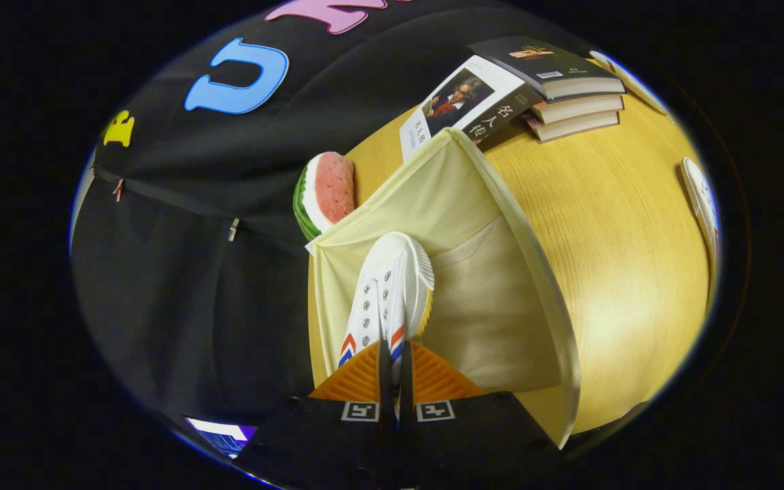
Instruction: Open the storage box then place both shoes into the box .Put the left shoe in first, then the right shoe, with the right side of both shoes facing outward in a uniform manner.
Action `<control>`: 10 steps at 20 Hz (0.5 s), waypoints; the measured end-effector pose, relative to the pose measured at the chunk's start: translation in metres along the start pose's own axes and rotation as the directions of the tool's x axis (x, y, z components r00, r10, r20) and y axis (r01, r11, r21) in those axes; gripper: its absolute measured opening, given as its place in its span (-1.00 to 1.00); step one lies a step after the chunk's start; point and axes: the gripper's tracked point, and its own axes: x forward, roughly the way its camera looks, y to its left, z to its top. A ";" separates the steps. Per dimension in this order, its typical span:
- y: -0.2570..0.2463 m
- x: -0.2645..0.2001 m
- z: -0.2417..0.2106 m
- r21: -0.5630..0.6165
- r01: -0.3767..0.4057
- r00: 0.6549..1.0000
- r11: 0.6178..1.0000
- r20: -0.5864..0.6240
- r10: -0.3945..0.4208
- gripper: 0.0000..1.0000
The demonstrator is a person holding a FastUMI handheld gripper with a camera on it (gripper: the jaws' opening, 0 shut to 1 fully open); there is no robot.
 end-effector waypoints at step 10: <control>0.029 -0.006 0.008 0.000 -0.120 0.991 0.993 0.055 0.120 0.48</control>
